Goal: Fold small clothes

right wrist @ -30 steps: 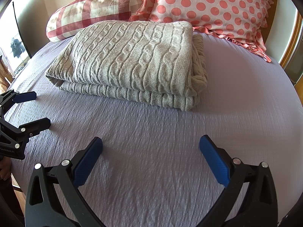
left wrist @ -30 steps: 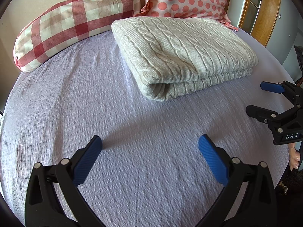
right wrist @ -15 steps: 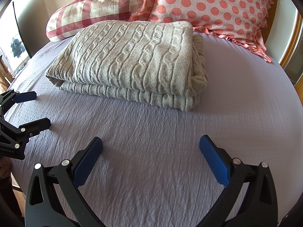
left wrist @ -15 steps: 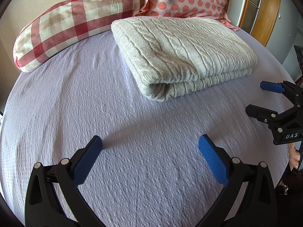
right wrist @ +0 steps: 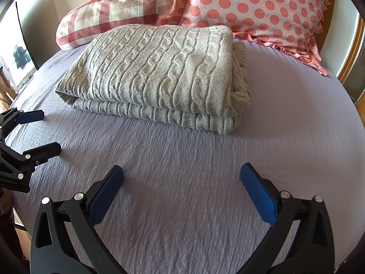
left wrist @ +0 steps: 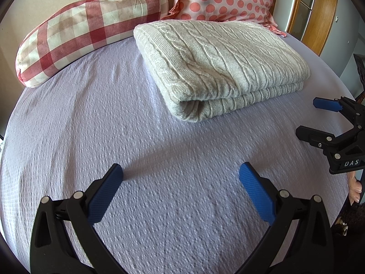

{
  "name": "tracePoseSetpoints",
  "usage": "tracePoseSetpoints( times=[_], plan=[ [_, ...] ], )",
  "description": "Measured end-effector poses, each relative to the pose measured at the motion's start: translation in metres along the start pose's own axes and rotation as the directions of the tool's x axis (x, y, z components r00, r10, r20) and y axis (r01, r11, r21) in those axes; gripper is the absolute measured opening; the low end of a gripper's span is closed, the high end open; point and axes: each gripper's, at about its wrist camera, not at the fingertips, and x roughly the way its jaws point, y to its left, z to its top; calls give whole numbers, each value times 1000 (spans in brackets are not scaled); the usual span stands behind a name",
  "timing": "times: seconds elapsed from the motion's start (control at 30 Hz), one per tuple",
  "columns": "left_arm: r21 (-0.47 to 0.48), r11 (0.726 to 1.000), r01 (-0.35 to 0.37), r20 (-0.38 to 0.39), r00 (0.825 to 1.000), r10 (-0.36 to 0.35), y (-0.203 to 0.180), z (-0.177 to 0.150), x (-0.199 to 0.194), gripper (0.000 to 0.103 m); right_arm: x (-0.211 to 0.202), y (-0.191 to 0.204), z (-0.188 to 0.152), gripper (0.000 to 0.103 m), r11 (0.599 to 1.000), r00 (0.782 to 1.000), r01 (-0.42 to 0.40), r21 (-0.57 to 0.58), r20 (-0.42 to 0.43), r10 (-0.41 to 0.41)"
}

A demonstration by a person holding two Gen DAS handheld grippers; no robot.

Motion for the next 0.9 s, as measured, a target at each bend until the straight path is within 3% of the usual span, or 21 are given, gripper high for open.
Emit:
tracePoseSetpoints(
  times=[0.9],
  plan=[
    [9,1000,6,-5,1000,-6,-1,2,2,101,0,0,0,102,1000,1000,0,0,1,0]
  ],
)
